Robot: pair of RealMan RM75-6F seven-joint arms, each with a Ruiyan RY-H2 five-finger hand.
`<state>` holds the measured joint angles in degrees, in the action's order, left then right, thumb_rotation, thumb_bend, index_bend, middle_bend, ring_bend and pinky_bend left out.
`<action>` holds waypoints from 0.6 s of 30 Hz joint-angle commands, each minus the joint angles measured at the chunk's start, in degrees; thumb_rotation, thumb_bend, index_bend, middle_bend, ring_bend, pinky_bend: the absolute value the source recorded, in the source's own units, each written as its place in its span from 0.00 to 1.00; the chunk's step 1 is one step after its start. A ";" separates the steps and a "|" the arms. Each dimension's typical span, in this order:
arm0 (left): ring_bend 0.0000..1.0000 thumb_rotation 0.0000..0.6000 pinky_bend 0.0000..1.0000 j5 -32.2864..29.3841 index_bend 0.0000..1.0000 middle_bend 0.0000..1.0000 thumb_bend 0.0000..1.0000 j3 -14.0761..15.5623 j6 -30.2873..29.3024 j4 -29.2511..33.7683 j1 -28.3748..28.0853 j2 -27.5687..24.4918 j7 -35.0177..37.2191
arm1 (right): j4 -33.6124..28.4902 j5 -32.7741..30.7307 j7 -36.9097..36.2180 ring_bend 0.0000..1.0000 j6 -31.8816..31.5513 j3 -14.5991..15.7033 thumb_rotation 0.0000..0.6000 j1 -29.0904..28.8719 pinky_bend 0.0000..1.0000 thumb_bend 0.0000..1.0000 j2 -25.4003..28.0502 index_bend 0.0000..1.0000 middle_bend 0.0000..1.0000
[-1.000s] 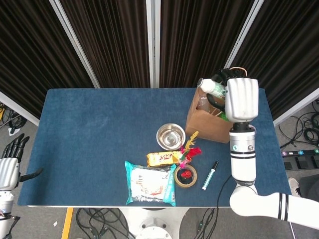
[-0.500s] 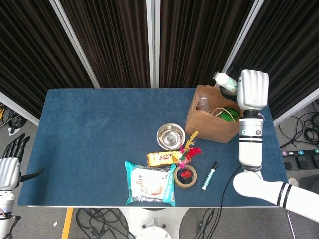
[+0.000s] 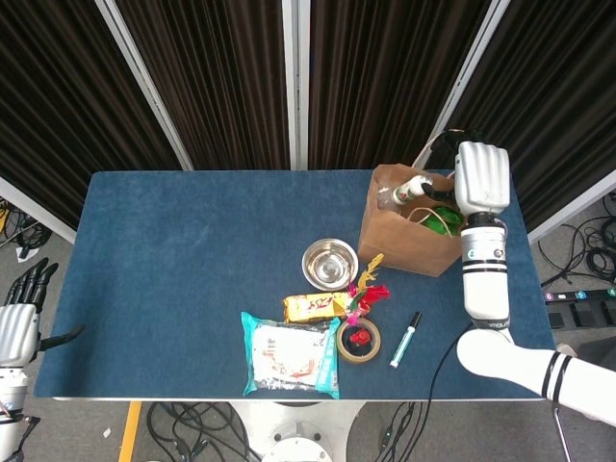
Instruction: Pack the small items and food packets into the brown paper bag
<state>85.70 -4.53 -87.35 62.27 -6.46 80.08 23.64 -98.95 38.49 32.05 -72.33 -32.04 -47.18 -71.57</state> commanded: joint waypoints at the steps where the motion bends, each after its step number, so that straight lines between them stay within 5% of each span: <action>1: 0.00 1.00 0.12 0.05 0.08 0.06 0.14 0.00 -0.06 0.12 -0.01 -0.05 -0.01 | -0.47 -0.22 -0.64 0.25 0.07 0.22 1.00 0.10 0.42 0.00 0.47 0.40 0.40; 12: 0.00 1.00 0.12 0.07 0.08 0.06 0.14 0.02 0.03 0.63 -0.08 -0.29 -0.19 | -3.90 3.59 -5.61 0.25 -2.44 0.06 1.00 1.15 0.42 0.00 1.78 0.40 0.41; 18: 0.00 1.00 0.12 0.06 0.08 0.06 0.14 0.05 0.22 0.93 -0.18 -0.38 -0.45 | -12.70 7.66 -6.54 0.26 -5.51 -1.75 1.00 2.58 0.42 0.00 6.15 0.40 0.42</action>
<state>85.76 -4.48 -87.13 63.19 -6.64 79.70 23.19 -107.59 44.10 25.63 -76.12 -32.84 -45.49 -67.83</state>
